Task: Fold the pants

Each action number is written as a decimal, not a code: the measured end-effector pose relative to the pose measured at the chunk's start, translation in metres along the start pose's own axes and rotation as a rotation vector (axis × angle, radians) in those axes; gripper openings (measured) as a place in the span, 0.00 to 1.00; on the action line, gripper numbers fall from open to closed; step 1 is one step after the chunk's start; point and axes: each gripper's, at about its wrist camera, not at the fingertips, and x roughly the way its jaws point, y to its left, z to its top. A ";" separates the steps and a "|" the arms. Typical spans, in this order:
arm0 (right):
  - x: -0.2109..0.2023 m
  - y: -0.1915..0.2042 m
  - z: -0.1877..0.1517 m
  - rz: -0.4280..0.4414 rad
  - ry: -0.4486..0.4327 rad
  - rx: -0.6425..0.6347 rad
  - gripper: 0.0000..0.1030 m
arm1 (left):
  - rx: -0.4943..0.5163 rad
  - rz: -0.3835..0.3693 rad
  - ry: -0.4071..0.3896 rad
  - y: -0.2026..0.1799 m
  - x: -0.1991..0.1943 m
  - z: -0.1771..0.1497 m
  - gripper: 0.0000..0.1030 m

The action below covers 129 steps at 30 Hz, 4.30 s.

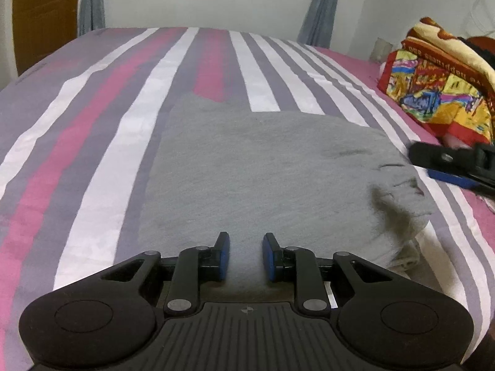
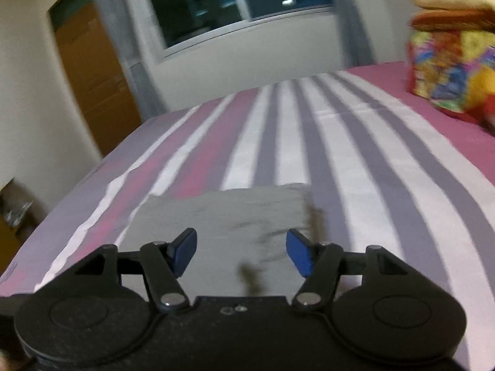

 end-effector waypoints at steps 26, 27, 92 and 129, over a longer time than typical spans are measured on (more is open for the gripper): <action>0.016 -0.003 -0.014 -0.109 0.060 -0.163 0.46 | 0.037 0.041 0.016 -0.010 0.010 0.011 0.25; 0.017 -0.001 -0.009 -0.101 0.052 -0.161 0.46 | 0.037 0.046 0.017 -0.009 0.012 0.015 0.25; -0.015 0.011 -0.023 -0.199 0.072 -0.238 0.59 | 0.051 0.070 -0.016 -0.022 0.013 -0.011 0.25; 0.005 0.012 -0.036 -0.200 0.172 -0.167 0.72 | 0.041 0.066 -0.013 -0.021 0.015 -0.014 0.25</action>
